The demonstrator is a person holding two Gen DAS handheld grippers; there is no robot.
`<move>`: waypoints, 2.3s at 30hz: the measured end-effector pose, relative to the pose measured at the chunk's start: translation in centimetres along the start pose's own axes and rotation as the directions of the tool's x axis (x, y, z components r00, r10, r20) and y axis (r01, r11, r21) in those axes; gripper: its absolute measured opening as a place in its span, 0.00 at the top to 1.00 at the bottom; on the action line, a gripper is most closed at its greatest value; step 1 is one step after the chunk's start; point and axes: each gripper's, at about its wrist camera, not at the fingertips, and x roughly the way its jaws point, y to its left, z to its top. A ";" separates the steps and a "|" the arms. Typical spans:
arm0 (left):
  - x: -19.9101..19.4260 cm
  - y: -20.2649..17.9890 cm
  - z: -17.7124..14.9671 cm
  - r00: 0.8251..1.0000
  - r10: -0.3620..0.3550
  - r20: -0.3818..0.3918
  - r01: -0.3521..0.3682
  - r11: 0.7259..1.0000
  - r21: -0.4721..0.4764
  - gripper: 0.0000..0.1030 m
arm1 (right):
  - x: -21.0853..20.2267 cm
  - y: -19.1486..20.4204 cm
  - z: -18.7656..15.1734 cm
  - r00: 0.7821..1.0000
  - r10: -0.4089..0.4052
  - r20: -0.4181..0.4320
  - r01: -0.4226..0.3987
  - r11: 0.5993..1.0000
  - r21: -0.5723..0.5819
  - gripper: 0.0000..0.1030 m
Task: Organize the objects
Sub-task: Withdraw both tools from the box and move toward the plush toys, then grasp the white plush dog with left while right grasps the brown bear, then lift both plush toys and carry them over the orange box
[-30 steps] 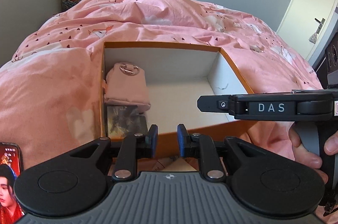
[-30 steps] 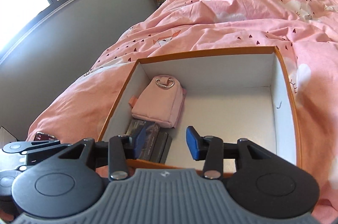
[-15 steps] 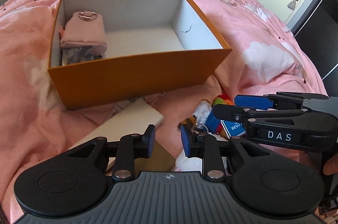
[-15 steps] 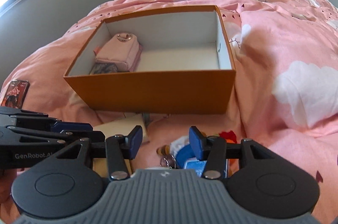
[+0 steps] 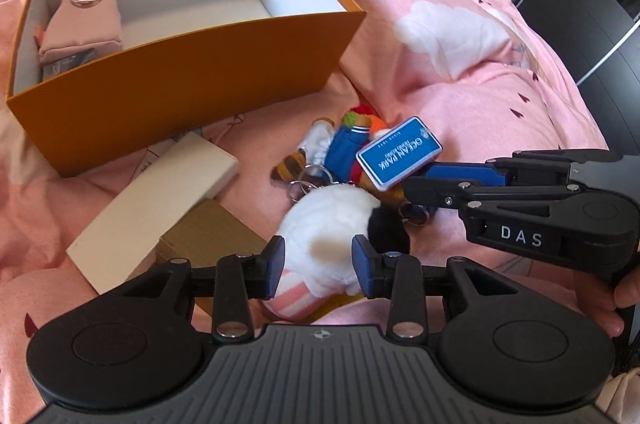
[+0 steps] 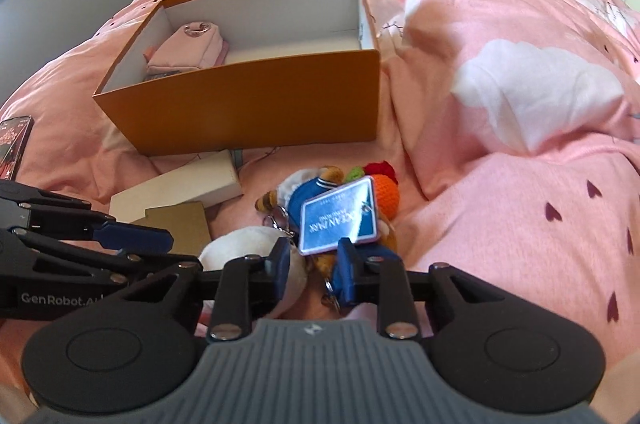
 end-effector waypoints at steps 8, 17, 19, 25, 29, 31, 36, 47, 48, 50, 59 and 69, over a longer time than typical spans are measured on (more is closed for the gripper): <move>0.7 -0.7 -0.2 0.999 -0.036 -0.027 0.037 0.999 0.032 0.47 | -0.5 -1.3 -1.4 0.998 -0.037 -0.044 0.040 0.997 0.068 0.73; 2.0 -3.0 -0.4 0.998 0.053 -0.033 -0.044 0.972 0.229 0.39 | -0.5 -1.1 -0.7 0.999 -0.032 -0.038 0.033 0.999 0.014 0.66; 2.5 -3.3 -0.6 0.997 0.070 -0.042 -0.056 0.961 0.271 0.37 | -0.3 -1.0 -0.4 0.999 -0.022 -0.046 0.021 1.000 -0.021 0.63; 3.8 -3.3 -0.8 0.993 0.111 -0.046 -0.091 0.945 0.313 0.29 | 0.5 -0.8 0.1 0.997 -0.031 -0.072 0.024 0.996 -0.091 0.62; 4.5 -3.1 -0.6 0.991 0.125 -0.040 -0.106 0.942 0.317 0.27 | 0.8 -0.7 0.3 0.995 -0.046 -0.084 0.034 0.990 -0.139 0.61; 4.8 -2.8 -0.6 0.992 0.121 -0.038 -0.104 0.947 0.303 0.25 | 0.9 -0.6 0.2 0.994 -0.058 -0.089 0.042 0.985 -0.166 0.61; 5.4 -2.6 -0.6 0.993 0.108 -0.040 -0.092 0.952 0.291 0.20 | 1.3 -0.4 0.3 0.993 -0.085 -0.087 0.061 0.965 -0.254 0.49; 5.2 -3.2 -0.5 0.995 0.100 -0.010 -0.094 0.963 0.253 0.29 | 3.5 0.0 -0.2 0.990 -0.101 -0.096 0.060 0.929 -0.365 0.55; 4.8 -3.1 -0.4 0.996 0.087 -0.001 -0.085 0.967 0.239 0.30 | 3.2 -0.1 -0.1 0.991 -0.095 -0.093 0.056 0.932 -0.359 0.55; 3.9 -2.7 -0.2 0.998 0.053 0.021 -0.056 0.978 0.200 0.30 | 2.5 0.0 0.2 0.993 -0.082 -0.081 0.049 0.935 -0.350 0.55; -1.1 0.3 1.1 0.990 -0.027 0.139 0.023 0.999 0.032 0.31 | -1.4 1.3 2.6 0.999 -0.026 -0.047 0.006 0.922 -0.388 0.56; -1.0 4.8 1.3 0.991 -0.074 0.115 0.094 0.979 -0.183 0.31 | -1.5 2.3 5.7 0.967 0.096 -0.237 -0.177 0.921 -0.348 0.56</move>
